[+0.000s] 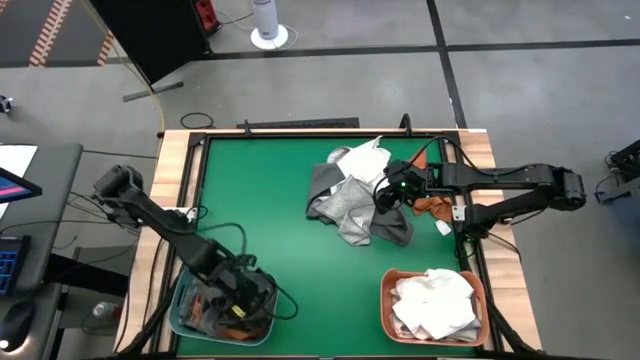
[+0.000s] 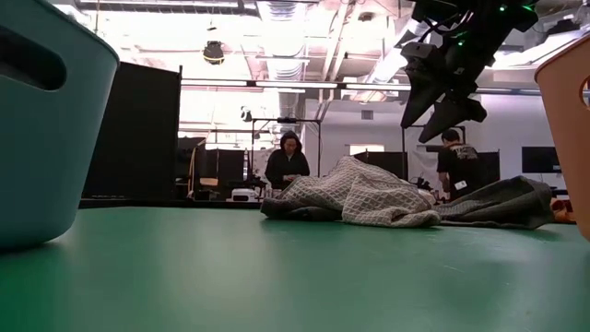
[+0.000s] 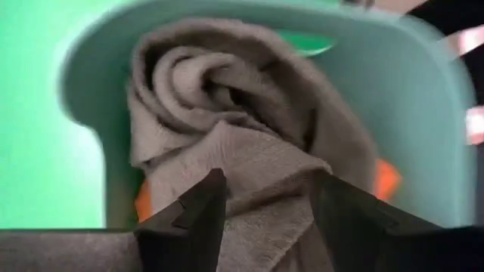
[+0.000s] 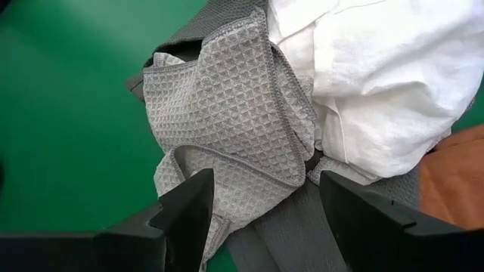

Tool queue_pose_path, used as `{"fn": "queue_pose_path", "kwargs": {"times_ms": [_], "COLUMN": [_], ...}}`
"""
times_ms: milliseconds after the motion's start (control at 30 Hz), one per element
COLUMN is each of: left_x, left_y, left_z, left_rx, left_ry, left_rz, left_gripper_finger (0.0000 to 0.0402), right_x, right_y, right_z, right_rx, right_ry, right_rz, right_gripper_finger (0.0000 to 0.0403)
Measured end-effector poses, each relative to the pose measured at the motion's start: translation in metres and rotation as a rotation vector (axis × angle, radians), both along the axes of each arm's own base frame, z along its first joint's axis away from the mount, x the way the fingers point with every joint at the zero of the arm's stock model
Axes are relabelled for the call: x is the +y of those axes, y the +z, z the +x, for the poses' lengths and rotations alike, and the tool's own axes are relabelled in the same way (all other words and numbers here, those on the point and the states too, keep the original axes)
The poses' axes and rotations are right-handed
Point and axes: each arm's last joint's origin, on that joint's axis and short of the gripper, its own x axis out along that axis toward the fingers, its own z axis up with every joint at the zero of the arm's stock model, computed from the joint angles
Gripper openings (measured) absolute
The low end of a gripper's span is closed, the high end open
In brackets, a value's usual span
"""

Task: Sort towels by color in basket
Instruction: Put the left gray towel into the green bin

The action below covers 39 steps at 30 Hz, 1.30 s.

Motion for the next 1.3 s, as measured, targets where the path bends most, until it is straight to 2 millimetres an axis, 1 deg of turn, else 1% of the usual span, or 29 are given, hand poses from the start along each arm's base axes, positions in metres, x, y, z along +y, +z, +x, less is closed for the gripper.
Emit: {"fn": "queue_pose_path", "kwargs": {"times_ms": [133, 233, 300, 400, 533, 700, 800, 867, 1000, 1100, 1200, 1300], "left_x": [0.008, 0.016, 0.023, 0.037, 0.049, 0.060, 0.063, 0.061, 0.054, 0.045, 0.036, 0.030], "left_y": [0.029, 0.046, 0.053, 0.059, 0.059, 0.051, 0.046, 0.042, 0.029, 0.023, 0.025, 0.027], "left_z": [-0.010, -0.019, -0.025, -0.035, -0.050, -0.067, -0.071, -0.071, -0.069, -0.064, -0.056, -0.050], "left_rx": [-0.084, -0.139, -0.151, -0.120, -0.006, 0.175, 0.251, 0.272, 0.326, 0.293, 0.190, 0.110], "left_ry": [0.032, 0.058, 0.101, 0.184, 0.254, 0.297, 0.316, 0.289, 0.216, 0.172, 0.143, 0.152], "left_rz": [-0.074, -0.103, -0.098, -0.090, -0.069, 0.041, 0.100, 0.078, -0.043, -0.140, -0.218, -0.243], "left_gripper_finger": [0.0180, 0.0180, 0.0180, 0.0180, 0.0180, 0.0180, 0.0180, 0.0180, 0.0180, 0.0180, 0.0180, 0.0180], "right_x": [0.000, 0.000, 0.000, 0.000, 0.000, 0.000, 0.000, 0.000, 0.000, 0.000, 0.000, 0.000], "right_y": [0.000, 0.000, 0.000, 0.000, 0.000, 0.000, 0.001, 0.001, 0.001, 0.002, 0.002, 0.002], "right_z": [0.000, 0.000, 0.000, 0.000, 0.000, 0.000, 0.001, 0.001, 0.002, 0.002, 0.002, 0.002], "right_rx": [-0.001, -0.001, -0.001, -0.002, -0.002, -0.004, -0.009, -0.012, -0.023, -0.028, -0.030, -0.030], "right_ry": [0.002, 0.002, 0.001, 0.001, 0.001, -0.002, -0.002, -0.002, -0.002, -0.002, -0.002, -0.002], "right_rz": [-0.002, -0.002, -0.002, -0.002, -0.002, 0.000, -0.002, -0.002, -0.004, -0.005, -0.005, -0.005], "right_gripper_finger": [0.0269, 0.0269, 0.0269, 0.0269, 0.0269, 0.0269, 0.0269, 0.0269, 0.0269, 0.0269, 0.0269, 0.0269]}}
